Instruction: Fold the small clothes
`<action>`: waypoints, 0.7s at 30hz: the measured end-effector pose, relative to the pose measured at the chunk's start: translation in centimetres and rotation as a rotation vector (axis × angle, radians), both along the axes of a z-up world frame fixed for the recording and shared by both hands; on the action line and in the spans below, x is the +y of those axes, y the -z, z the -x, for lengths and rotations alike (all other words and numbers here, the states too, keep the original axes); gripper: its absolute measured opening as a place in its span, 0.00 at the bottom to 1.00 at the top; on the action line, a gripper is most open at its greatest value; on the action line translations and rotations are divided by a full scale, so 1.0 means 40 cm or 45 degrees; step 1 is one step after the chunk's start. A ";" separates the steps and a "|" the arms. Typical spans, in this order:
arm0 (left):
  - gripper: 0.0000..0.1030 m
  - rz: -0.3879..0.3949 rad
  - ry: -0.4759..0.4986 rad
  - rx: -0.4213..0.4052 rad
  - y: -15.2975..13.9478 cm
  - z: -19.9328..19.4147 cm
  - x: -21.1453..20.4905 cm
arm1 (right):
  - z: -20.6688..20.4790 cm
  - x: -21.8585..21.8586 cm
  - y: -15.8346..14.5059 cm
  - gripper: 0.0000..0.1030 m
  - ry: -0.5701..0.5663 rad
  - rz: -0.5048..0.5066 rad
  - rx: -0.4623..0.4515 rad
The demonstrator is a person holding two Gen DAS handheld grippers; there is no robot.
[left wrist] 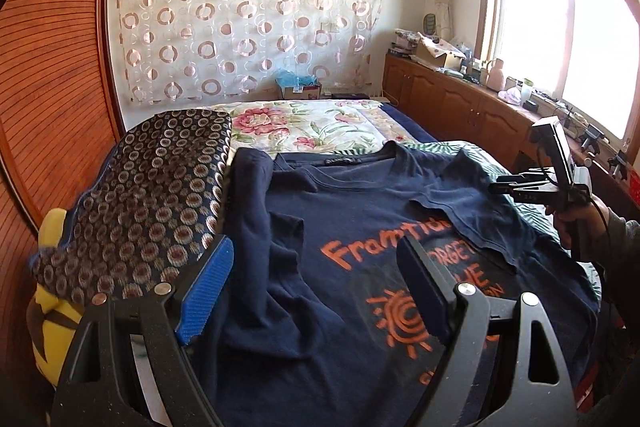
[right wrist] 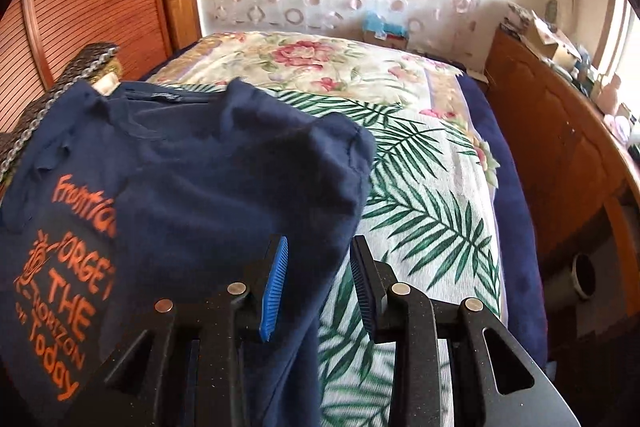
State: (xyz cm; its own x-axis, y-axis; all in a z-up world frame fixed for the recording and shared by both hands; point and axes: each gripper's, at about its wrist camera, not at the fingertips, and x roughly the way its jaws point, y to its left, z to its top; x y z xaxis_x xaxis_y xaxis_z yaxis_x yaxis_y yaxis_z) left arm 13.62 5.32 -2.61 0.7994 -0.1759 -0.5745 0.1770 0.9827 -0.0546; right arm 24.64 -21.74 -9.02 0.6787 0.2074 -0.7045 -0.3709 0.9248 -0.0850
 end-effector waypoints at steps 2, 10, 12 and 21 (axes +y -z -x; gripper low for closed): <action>0.82 -0.012 0.000 0.012 0.001 -0.025 0.009 | -0.030 -0.007 0.010 0.35 0.003 0.003 0.017; 0.61 -0.116 0.022 0.075 0.003 -0.140 0.022 | -0.109 0.015 -0.002 0.36 -0.034 0.031 0.015; 0.57 -0.134 0.033 0.097 0.005 -0.167 0.021 | -0.124 0.024 0.004 0.36 -0.049 0.042 0.004; 0.36 -0.231 0.078 0.223 0.039 -0.311 -0.018 | -0.132 -0.007 0.036 0.36 -0.057 -0.042 -0.002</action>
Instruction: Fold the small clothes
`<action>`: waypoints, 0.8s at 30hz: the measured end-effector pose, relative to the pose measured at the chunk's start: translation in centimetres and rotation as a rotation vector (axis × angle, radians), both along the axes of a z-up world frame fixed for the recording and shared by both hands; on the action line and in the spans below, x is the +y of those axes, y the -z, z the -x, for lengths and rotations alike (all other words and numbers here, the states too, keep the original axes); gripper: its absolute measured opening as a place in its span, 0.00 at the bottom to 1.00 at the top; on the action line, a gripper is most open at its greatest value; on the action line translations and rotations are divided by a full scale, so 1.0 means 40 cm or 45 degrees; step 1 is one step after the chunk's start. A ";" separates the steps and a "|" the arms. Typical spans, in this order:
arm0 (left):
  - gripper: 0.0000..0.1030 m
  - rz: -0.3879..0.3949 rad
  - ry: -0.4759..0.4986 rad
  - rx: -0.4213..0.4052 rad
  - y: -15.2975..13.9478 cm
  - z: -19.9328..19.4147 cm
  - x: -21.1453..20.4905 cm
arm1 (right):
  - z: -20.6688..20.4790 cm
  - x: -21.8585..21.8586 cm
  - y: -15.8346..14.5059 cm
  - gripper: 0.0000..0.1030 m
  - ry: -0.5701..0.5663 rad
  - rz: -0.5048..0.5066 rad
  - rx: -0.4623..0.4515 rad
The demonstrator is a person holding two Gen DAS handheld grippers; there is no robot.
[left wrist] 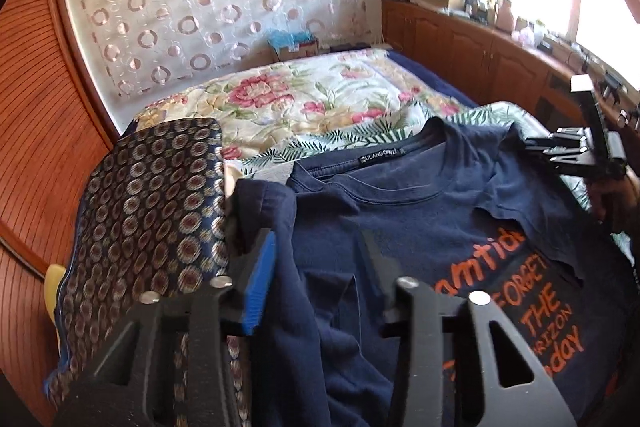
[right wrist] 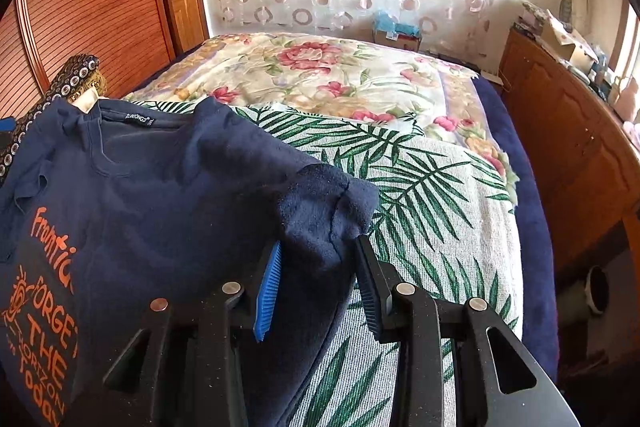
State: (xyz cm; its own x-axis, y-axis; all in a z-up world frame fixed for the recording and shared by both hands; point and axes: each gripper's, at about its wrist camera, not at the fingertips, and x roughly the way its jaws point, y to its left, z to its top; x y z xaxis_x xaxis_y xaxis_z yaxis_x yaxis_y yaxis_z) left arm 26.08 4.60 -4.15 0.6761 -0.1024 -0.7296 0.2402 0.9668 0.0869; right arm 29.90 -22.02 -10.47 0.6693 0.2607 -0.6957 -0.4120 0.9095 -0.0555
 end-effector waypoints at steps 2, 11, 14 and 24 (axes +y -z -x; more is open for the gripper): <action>0.36 -0.031 0.000 0.035 0.014 -0.029 -0.011 | 0.002 -0.002 0.000 0.36 0.002 0.018 -0.009; 0.36 -0.226 -0.086 0.125 0.063 -0.120 -0.008 | 0.013 0.004 0.006 0.36 0.005 0.061 -0.035; 0.31 -0.259 -0.052 0.132 0.069 -0.121 -0.011 | 0.013 0.004 0.007 0.36 0.004 0.058 -0.033; 0.05 -0.054 -0.216 -0.085 -0.087 -0.053 0.160 | 0.014 0.009 0.003 0.36 0.003 0.052 -0.030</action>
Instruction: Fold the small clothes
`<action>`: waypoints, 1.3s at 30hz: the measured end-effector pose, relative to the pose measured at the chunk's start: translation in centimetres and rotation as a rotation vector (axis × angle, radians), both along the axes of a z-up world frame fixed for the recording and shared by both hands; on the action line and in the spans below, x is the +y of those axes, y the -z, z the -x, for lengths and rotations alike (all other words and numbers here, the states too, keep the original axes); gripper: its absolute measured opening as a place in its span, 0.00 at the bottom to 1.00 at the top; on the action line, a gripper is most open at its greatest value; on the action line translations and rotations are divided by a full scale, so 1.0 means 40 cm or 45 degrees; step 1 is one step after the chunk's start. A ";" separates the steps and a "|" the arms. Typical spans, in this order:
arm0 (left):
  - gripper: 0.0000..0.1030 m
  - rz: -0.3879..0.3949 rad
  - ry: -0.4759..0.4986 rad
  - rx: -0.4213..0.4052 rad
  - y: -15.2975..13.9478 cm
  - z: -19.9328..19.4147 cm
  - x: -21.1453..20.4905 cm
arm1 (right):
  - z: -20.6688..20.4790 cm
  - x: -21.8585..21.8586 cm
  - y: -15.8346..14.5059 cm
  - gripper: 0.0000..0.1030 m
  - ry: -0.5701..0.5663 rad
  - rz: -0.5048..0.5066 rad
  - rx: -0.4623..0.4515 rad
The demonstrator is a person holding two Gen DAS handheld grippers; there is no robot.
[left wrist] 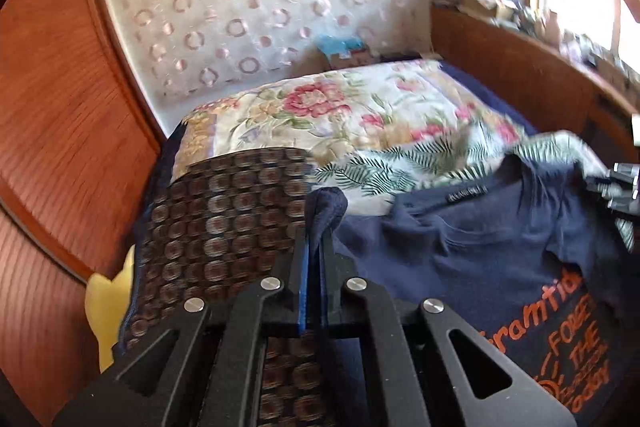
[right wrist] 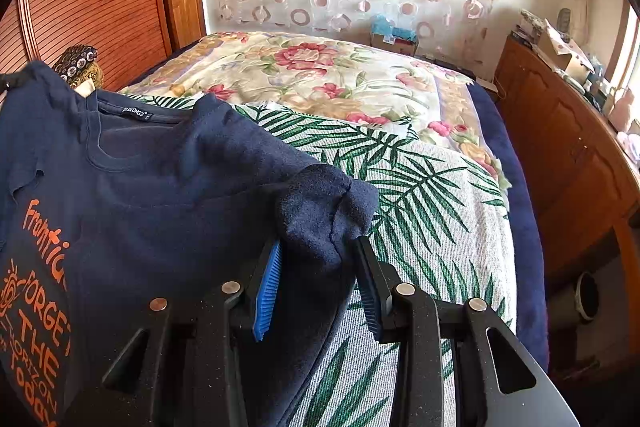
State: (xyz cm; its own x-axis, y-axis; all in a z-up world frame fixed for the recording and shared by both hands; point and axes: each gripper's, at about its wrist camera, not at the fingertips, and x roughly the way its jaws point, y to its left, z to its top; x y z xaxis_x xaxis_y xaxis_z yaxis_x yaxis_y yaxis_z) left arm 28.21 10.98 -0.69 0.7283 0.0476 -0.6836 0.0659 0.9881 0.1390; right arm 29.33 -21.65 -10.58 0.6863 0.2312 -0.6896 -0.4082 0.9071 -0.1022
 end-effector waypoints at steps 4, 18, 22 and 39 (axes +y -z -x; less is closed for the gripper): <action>0.05 0.050 -0.025 -0.003 0.004 0.021 0.048 | 0.000 0.000 0.001 0.36 -0.001 -0.002 0.000; 0.05 0.129 0.072 -0.061 -0.003 0.060 -0.007 | -0.060 -0.007 -0.009 0.36 -0.022 -0.056 0.082; 0.05 0.140 0.096 -0.063 -0.005 0.076 -0.017 | -0.071 0.008 -0.009 0.25 -0.037 -0.048 0.089; 0.04 0.259 0.184 -0.194 -0.049 0.354 -0.048 | 0.305 -0.041 -0.137 0.06 -0.136 -0.260 -0.246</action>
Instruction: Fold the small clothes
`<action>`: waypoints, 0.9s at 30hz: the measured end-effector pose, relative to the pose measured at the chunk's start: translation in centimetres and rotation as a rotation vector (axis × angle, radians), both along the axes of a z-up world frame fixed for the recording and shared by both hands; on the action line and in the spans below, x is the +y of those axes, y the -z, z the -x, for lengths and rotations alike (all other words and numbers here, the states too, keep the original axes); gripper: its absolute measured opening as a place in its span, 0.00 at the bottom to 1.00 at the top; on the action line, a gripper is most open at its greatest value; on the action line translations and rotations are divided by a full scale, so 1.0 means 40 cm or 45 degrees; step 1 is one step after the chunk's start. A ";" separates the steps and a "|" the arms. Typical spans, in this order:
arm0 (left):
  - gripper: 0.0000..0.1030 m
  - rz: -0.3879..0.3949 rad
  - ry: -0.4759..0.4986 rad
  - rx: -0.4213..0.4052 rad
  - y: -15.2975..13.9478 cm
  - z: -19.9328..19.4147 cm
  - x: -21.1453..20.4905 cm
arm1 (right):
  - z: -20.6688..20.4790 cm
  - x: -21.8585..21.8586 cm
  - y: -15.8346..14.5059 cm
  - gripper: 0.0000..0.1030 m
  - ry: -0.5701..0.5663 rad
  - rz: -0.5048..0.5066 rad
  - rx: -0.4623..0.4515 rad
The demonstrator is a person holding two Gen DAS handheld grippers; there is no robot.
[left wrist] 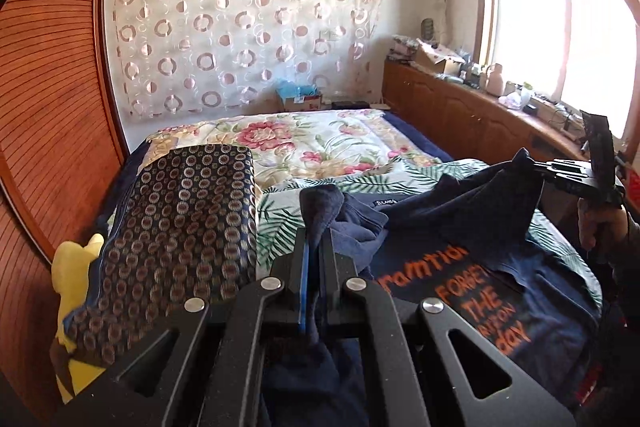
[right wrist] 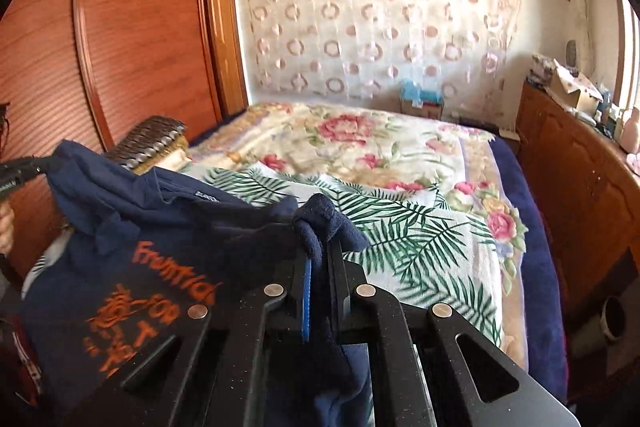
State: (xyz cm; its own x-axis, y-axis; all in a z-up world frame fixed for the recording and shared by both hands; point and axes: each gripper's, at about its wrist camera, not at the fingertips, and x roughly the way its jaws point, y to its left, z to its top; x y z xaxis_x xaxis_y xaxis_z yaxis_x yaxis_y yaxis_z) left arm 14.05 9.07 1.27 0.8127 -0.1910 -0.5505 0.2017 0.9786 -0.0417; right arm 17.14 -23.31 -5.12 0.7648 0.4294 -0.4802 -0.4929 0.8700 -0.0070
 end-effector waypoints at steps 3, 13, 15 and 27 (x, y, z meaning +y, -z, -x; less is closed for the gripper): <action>0.04 0.029 -0.007 -0.017 0.002 0.062 0.012 | 0.083 -0.020 0.010 0.06 -0.014 -0.013 -0.020; 0.04 0.100 -0.062 -0.053 0.018 0.240 0.076 | 0.335 -0.150 0.065 0.06 0.011 -0.066 0.023; 0.04 0.114 -0.061 -0.069 0.009 0.273 0.087 | 0.397 -0.179 0.063 0.06 0.022 -0.054 0.032; 0.05 0.089 -0.090 0.030 0.074 0.410 0.094 | 0.595 -0.260 0.045 0.06 0.060 -0.077 0.139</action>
State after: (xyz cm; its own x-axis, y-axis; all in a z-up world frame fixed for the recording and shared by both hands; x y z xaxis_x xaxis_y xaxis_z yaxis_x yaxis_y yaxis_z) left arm -2.34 12.84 -1.68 0.8123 -0.1723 -0.5573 0.1306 0.9848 -0.1141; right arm -6.65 -33.69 -6.93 0.7297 0.4246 -0.5359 -0.4462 0.8896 0.0973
